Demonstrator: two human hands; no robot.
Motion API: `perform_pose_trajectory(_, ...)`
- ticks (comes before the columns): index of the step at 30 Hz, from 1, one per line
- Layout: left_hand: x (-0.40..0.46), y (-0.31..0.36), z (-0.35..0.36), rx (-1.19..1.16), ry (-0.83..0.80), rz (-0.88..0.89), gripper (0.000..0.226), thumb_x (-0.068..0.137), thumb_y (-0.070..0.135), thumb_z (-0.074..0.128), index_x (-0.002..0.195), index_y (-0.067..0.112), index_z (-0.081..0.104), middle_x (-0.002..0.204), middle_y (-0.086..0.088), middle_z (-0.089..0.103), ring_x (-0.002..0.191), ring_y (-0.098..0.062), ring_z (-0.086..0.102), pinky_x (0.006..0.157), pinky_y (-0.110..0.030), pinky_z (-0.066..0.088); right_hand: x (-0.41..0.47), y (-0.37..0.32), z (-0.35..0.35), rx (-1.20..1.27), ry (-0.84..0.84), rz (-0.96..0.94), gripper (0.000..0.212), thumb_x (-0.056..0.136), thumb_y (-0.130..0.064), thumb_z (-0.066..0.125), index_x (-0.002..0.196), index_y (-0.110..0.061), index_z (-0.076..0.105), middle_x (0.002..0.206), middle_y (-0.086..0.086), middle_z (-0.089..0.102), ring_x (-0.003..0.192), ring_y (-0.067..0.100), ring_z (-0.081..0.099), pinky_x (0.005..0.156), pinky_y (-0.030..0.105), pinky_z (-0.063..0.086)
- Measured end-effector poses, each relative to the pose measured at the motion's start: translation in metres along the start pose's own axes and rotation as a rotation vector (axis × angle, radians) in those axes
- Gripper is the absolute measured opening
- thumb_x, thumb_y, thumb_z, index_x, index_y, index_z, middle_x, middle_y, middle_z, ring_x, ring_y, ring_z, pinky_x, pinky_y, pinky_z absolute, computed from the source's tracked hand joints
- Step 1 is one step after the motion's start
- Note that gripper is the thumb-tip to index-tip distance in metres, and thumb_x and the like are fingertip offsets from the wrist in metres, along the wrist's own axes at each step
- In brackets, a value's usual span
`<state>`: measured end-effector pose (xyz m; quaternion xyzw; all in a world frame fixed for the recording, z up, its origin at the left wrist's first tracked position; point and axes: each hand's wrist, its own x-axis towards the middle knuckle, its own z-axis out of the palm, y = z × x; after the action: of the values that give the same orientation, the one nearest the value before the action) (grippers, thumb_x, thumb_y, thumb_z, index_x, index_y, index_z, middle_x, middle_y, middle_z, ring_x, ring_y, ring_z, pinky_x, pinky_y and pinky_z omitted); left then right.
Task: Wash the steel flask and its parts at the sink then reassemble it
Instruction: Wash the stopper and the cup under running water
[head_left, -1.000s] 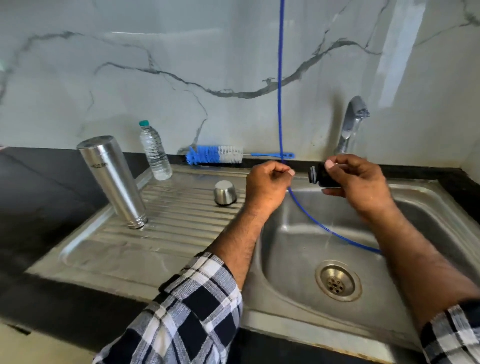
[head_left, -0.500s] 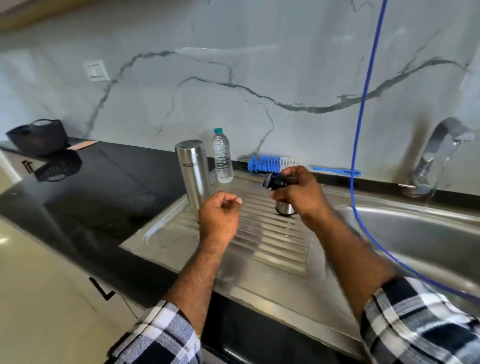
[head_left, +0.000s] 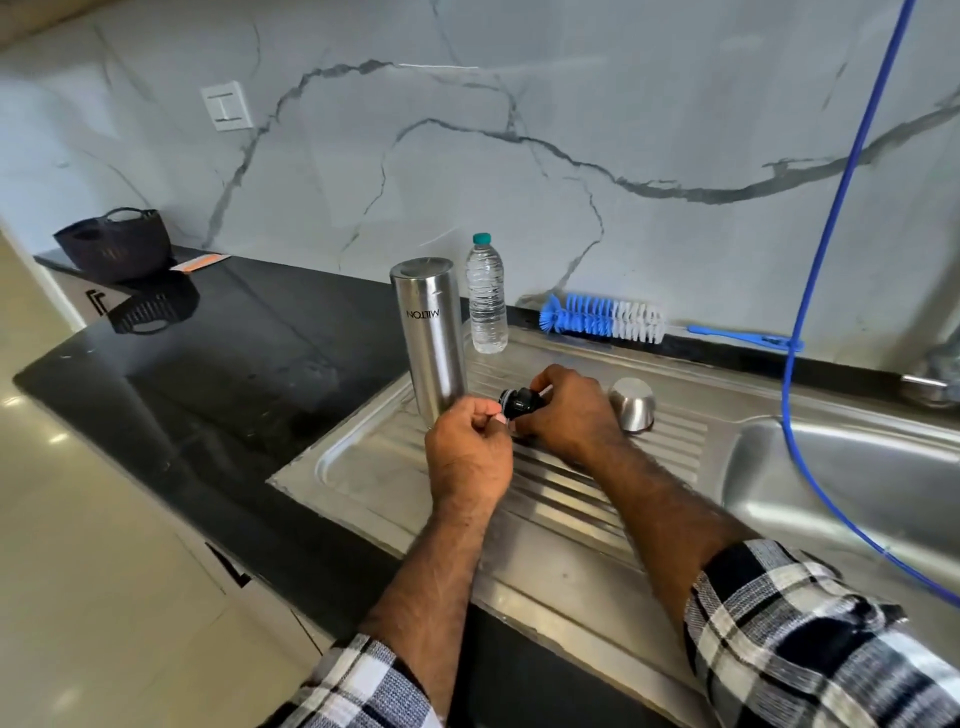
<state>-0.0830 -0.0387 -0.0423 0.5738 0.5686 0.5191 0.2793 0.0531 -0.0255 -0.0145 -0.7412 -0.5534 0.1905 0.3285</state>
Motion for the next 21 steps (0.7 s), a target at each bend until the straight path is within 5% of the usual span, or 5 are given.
perform_pose_trajectory(8, 0.000, 0.003, -0.002, 0.004, 0.009, -0.037, 0.013, 0.094, 0.014, 0.075, 0.090, 0.026, 0.075, 0.081, 0.012, 0.074, 0.073, 0.000, 0.069, 0.060, -0.015, 0.054, 0.001, 0.001, -0.001, -0.025, -0.027, 0.006, 0.054, 0.076, -0.028, 0.094, 0.121, -0.025, 0.063, 0.117, 0.000, 0.073, 0.099, 0.016, 0.067, 0.073, 0.026, 0.050)
perform_pose_trajectory(14, -0.002, 0.004, -0.005, 0.004, 0.005, -0.039, 0.010, 0.095, 0.015, 0.076, 0.092, 0.025, 0.075, 0.082, 0.013, 0.073, 0.074, 0.003, 0.066, 0.057, -0.005, 0.042, -0.004, 0.000, -0.006, -0.060, -0.031, -0.021, 0.066, 0.075, -0.029, 0.095, 0.131, -0.022, 0.061, 0.124, 0.001, 0.072, 0.107, 0.018, 0.067, 0.084, 0.029, 0.054)
perform_pose_trajectory(21, -0.001, 0.004, -0.002, -0.018, -0.008, -0.038, 0.014, 0.093, 0.013, 0.077, 0.090, 0.027, 0.074, 0.080, 0.011, 0.073, 0.075, -0.002, 0.069, 0.062, -0.017, 0.053, -0.011, 0.012, -0.047, -0.022, 0.106, -0.039, 0.056, 0.078, -0.031, 0.093, 0.125, -0.028, 0.063, 0.116, -0.010, 0.067, 0.104, 0.011, 0.064, 0.078, 0.026, 0.051)
